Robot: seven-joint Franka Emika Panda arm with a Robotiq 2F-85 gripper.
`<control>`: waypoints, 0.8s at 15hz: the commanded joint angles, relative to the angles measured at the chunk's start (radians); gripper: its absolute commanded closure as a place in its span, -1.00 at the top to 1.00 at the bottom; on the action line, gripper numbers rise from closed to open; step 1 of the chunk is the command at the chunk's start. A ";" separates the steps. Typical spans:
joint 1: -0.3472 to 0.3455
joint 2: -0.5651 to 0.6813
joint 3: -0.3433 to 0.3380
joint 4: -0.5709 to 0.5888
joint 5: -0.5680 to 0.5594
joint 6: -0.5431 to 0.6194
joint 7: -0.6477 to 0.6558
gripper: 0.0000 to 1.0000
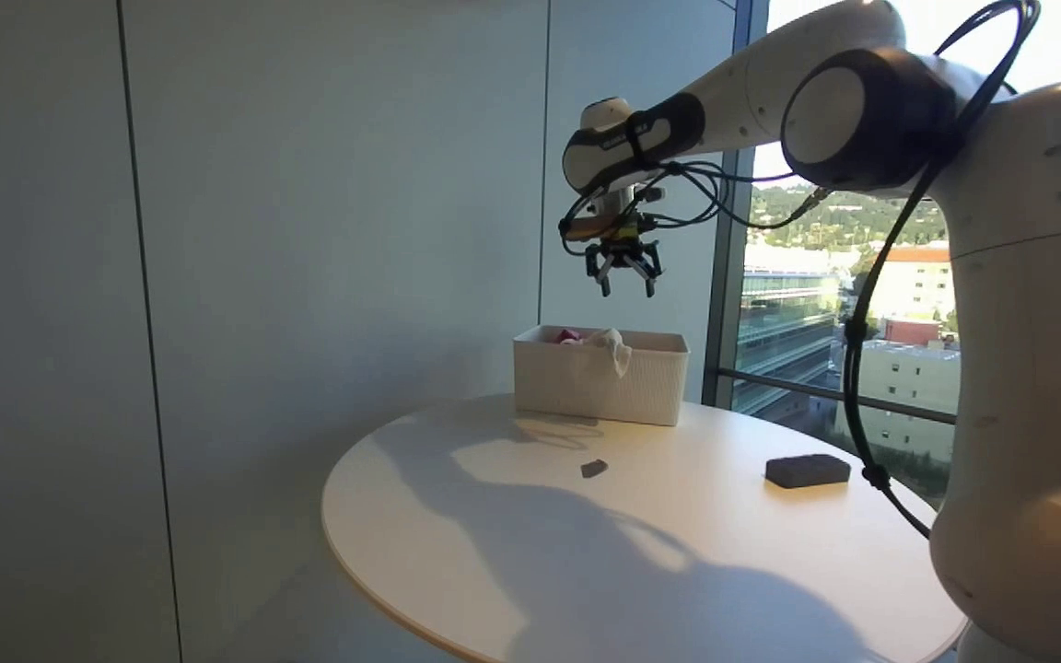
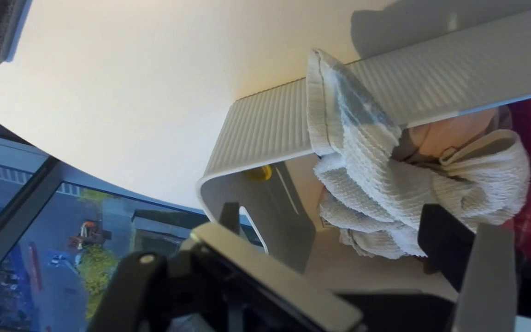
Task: Take the shirt out of the basket
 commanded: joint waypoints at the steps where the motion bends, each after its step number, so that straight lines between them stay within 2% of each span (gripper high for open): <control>1: 0.009 0.171 -0.062 0.239 0.066 -0.102 -0.225 1.00; 6: -0.025 0.333 -0.110 0.447 0.160 -0.248 -0.473 1.00; 7: -0.055 0.367 -0.083 0.497 0.160 -0.294 -0.513 1.00; 10: -0.092 0.452 -0.059 0.620 0.205 -0.390 -0.667 1.00; 11: -0.097 0.475 -0.048 0.656 0.222 -0.407 -0.707 1.00; 12: -0.080 0.475 -0.065 0.651 0.260 -0.398 -0.741 1.00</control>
